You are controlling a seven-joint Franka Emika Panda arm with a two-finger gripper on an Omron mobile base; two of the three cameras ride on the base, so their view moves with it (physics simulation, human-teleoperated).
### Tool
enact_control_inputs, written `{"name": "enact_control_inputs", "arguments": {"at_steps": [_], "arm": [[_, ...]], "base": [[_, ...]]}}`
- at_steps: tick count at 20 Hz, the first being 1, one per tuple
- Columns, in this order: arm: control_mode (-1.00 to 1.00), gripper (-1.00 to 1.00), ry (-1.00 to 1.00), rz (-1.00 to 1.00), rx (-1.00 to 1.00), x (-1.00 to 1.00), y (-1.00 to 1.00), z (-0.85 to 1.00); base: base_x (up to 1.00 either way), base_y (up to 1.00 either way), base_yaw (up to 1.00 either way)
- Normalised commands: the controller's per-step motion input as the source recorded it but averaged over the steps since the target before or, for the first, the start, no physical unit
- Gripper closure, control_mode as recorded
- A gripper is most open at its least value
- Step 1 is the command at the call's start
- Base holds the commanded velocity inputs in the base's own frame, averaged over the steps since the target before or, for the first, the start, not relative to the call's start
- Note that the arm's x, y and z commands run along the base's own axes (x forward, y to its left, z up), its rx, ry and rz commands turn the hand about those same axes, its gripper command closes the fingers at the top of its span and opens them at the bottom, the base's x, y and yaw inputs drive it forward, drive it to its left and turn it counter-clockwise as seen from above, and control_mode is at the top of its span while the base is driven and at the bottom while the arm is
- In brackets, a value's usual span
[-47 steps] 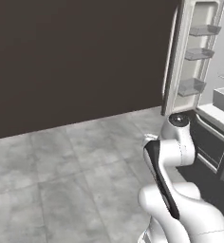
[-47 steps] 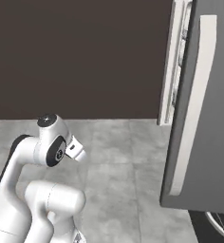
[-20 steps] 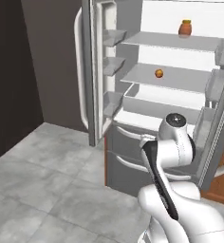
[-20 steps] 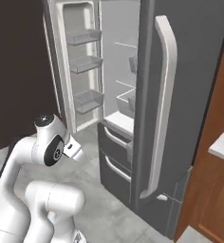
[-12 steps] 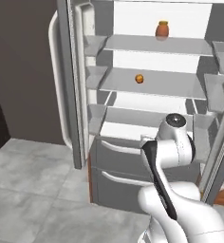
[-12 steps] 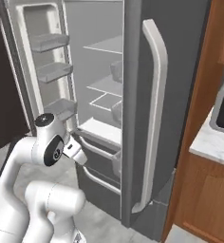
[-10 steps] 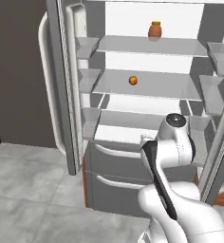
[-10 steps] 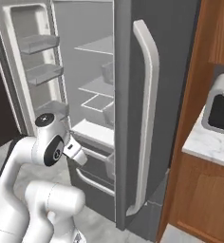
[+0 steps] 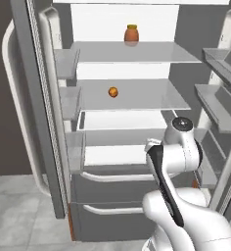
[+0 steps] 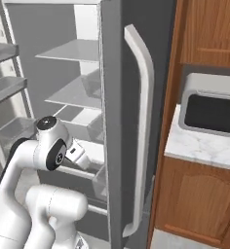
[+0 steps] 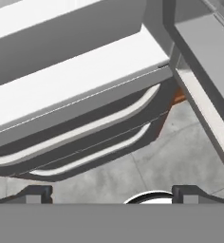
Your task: Pick the peach and apple from the fridge and place them on the plate next to the blender to make a fruit smoothie.
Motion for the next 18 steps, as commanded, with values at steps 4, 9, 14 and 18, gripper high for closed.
{"name": "enact_control_inputs", "arguments": {"at_steps": [4,9,14,18], "arm": [[1.0,-1.0,0.0,0.0,0.0,0.0,0.0,0.0],[1.0,-1.0,0.0,0.0,0.0,0.0,0.0,0.0],[1.0,-1.0,0.0,0.0,0.0,0.0,0.0,0.0],[1.0,-1.0,0.0,0.0,0.0,0.0,0.0,0.0]], "base": [[0.54,0.27,-0.36],[0.55,0.3,-0.36],[0.23,0.49,-0.22],[0.35,0.54,-0.06]]}}
